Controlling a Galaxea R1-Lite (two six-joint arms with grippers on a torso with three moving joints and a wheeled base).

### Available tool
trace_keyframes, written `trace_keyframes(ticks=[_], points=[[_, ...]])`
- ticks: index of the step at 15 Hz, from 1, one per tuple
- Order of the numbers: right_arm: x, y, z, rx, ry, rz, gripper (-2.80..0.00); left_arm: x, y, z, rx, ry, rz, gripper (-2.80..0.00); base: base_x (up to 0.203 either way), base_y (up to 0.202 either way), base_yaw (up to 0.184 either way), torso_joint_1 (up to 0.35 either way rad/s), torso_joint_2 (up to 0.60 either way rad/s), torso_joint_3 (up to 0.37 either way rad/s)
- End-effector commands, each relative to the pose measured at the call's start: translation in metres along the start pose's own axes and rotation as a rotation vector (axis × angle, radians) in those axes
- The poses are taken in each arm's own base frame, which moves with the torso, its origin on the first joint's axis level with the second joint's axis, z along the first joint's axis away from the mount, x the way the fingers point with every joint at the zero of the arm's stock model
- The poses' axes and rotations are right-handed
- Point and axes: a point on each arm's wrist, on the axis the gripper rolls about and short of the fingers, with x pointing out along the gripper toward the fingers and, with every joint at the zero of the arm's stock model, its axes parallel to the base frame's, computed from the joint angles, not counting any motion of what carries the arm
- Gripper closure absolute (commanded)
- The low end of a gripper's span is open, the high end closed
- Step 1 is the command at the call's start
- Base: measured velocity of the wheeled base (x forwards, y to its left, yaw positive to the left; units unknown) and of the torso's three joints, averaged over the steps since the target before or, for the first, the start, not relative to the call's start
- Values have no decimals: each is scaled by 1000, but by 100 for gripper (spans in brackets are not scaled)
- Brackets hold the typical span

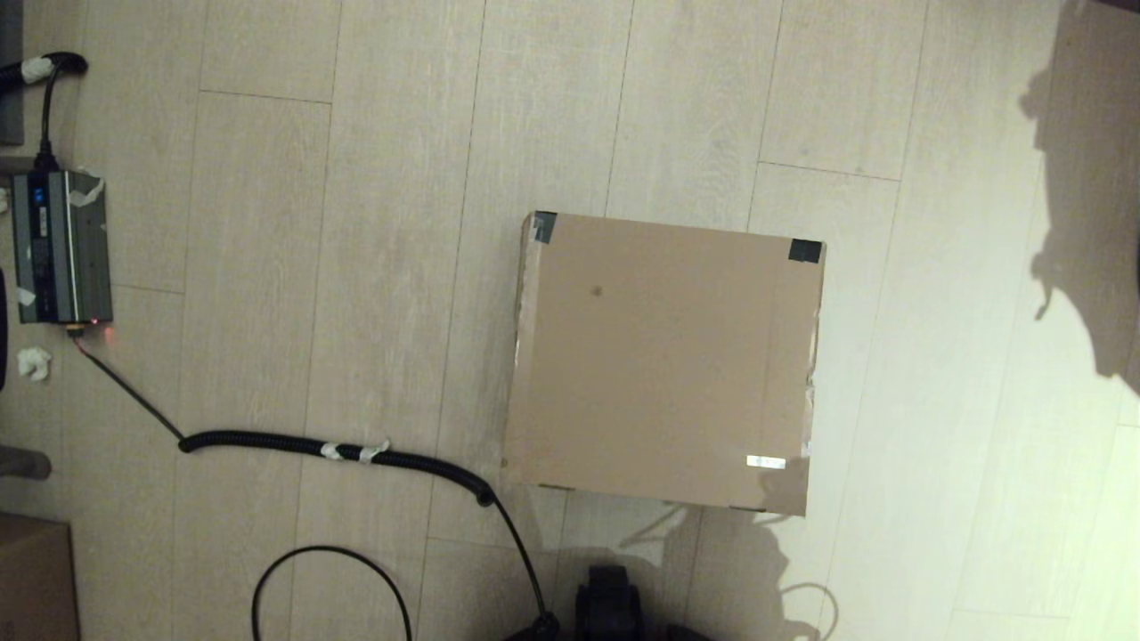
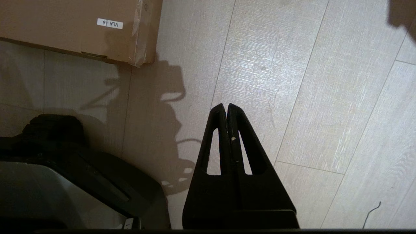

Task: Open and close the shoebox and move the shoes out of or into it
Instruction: Open the shoe box

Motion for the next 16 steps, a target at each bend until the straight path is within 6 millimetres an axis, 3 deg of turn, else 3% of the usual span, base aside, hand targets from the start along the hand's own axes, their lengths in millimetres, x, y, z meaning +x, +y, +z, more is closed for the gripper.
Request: trace_keyframes(ticks=[1,2,4,6,8,10,12,16], points=[[-2,-1,7,-12,-21,-4,0,-3,1,13,-4,-42,-16,0,0,0,0,0,0,0],[-4,-1,14,-11,-39,-5,0,-5,1,23,-10,-64,-28,0,0,0,0,0,0,0],[-6,-3,54,56,-62,7,0,-7,5,77,-92,-100,-100,0,0,0,0,0,0,0],[19,-4,84,188,77,51,0,22,6,122,-267,23,-245,0,0,0,0,0,0,0],[62,-3,98,354,273,110,0,74,5,145,-456,218,-360,0,0,0,0,0,0,0],[110,-1,105,532,392,202,0,135,2,150,-586,373,-449,0,0,0,0,0,0,0],[157,0,103,644,470,289,0,193,-4,140,-674,492,-520,0,0,0,0,0,0,0],[239,-1,73,688,553,365,0,286,-24,103,-774,674,-660,0,0,0,0,0,0,0]])
